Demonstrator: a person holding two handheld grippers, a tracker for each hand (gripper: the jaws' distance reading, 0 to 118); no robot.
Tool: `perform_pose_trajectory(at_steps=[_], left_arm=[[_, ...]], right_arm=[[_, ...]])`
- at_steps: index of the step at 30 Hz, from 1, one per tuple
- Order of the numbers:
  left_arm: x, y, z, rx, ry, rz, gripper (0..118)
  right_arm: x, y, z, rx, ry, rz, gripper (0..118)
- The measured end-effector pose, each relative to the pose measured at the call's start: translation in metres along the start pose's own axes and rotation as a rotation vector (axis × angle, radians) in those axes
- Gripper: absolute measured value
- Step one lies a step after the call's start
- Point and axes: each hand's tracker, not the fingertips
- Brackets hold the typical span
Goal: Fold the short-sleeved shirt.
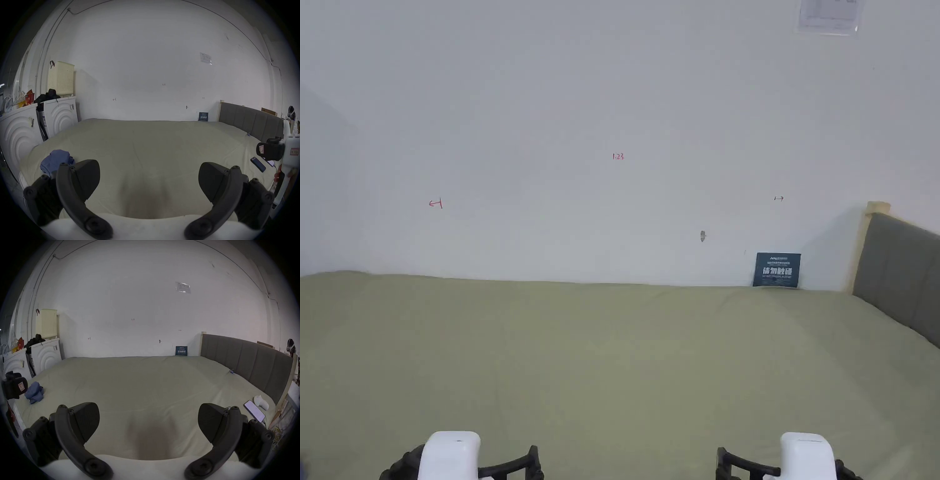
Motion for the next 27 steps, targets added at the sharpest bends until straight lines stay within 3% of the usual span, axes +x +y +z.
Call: perform_pose_trajectory(at_steps=[4,10,17,24,27], left_arm=[[-0.021,-0.006,-0.017,-0.013,0.004,0.017,118],[-0.012,-0.008,-0.003,-0.023,0.000,0.017,118],[-0.009,-0.011,-0.001,-0.030,-0.008,-0.002,118],[-0.015,-0.007,0.002,-0.020,0.001,0.027,118],[-0.019,-0.005,0.003,-0.019,0.010,0.051,118]], right_arm=[[0.005,0.002,0.000,-0.015,0.000,-0.037,118],[0.005,0.019,0.001,0.005,-0.027,0.019,118],[0.012,0.035,0.008,0.038,0.094,-0.029,118],[0.011,0.042,0.006,0.024,0.069,-0.058,118],[0.014,0.039,0.006,0.015,0.130,-0.070,118]])
